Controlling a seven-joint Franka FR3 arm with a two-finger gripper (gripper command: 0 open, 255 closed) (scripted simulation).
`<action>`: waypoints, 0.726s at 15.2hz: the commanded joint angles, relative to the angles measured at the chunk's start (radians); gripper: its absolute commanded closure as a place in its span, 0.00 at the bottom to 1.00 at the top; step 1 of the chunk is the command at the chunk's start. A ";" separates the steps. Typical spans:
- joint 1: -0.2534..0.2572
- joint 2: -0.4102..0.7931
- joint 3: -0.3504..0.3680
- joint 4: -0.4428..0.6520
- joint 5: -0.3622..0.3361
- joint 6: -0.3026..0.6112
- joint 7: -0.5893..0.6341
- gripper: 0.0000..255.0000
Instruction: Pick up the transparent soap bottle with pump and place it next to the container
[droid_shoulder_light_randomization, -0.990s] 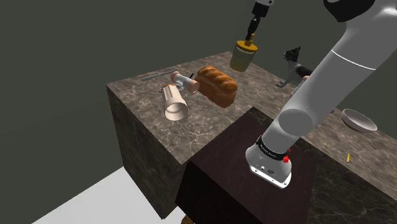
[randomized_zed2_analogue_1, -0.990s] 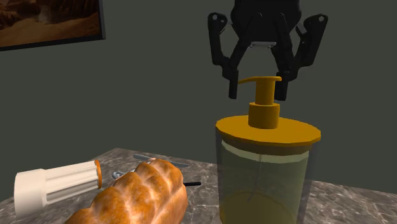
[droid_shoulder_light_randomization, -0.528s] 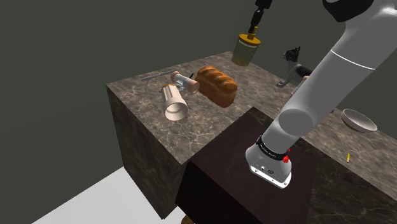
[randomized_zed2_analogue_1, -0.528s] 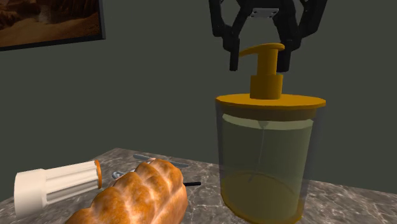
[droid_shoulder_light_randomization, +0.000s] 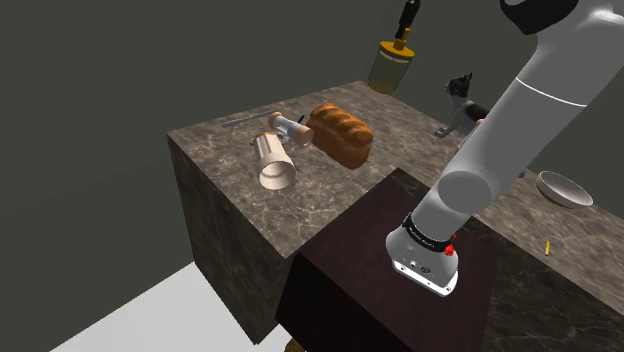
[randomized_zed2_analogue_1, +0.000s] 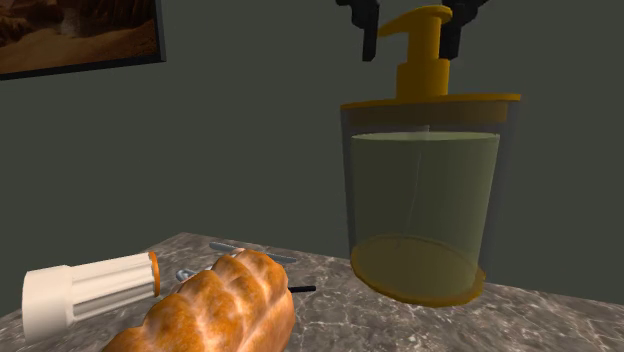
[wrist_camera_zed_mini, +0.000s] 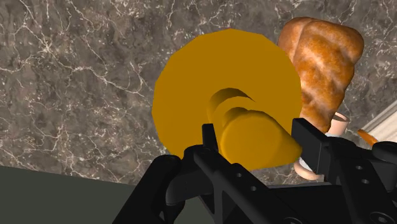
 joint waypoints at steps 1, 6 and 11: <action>-0.003 0.012 -0.003 0.042 0.007 -0.032 -0.005 1.00; -0.014 0.046 -0.011 0.146 0.029 -0.110 -0.018 1.00; -0.032 0.093 -0.022 0.266 0.059 -0.194 -0.035 1.00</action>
